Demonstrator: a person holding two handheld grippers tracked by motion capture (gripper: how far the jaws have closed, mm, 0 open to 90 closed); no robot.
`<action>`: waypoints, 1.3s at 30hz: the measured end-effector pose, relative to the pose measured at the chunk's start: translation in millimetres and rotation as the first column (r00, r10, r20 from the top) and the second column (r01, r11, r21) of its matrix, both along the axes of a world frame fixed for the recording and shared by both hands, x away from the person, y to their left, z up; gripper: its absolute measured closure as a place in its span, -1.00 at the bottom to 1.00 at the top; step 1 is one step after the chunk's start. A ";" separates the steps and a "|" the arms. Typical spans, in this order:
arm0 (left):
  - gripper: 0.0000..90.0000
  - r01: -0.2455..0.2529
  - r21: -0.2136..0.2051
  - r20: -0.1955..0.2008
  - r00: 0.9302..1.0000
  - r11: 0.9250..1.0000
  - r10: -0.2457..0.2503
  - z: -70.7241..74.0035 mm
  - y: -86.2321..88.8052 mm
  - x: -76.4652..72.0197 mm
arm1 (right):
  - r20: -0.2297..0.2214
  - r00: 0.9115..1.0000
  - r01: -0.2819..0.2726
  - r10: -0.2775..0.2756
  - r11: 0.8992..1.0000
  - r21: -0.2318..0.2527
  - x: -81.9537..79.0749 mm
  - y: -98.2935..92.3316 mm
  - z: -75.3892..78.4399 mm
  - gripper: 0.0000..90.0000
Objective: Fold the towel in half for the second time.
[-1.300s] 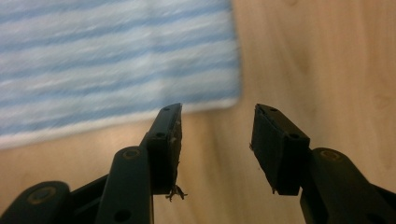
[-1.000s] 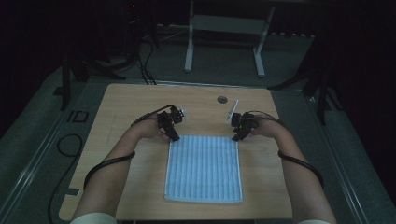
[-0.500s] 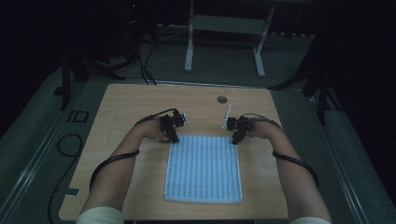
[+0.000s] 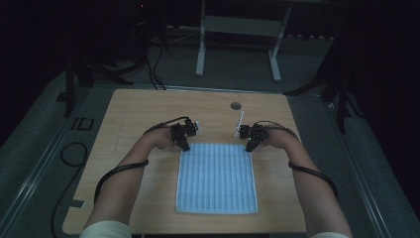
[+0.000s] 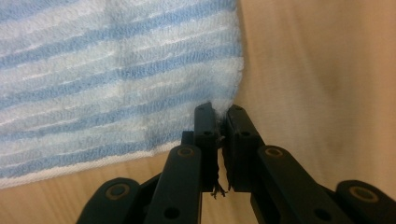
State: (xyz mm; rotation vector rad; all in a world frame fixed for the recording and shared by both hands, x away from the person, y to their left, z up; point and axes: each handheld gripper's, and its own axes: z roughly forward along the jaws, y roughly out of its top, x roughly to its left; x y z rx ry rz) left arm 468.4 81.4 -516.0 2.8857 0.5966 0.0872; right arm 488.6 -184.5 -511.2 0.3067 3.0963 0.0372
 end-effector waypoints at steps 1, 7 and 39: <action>0.89 -0.046 -0.009 0.031 0.998 0.999 0.047 2.9 3.1 3.9 | 0.014 1.000 -0.002 0.002 1.000 0.008 0.5 0.5 1.8 0.88; 0.90 -0.076 -0.041 0.116 0.990 0.996 0.080 25.9 7.5 7.8 | 0.108 0.994 0.023 -0.027 0.999 0.039 6.5 1.4 27.8 0.88; 0.88 0.017 -0.127 0.212 0.977 0.992 0.010 94.5 19.5 -46.6 | 0.277 0.959 -0.084 0.052 0.991 0.107 -45.8 -13.2 94.8 0.87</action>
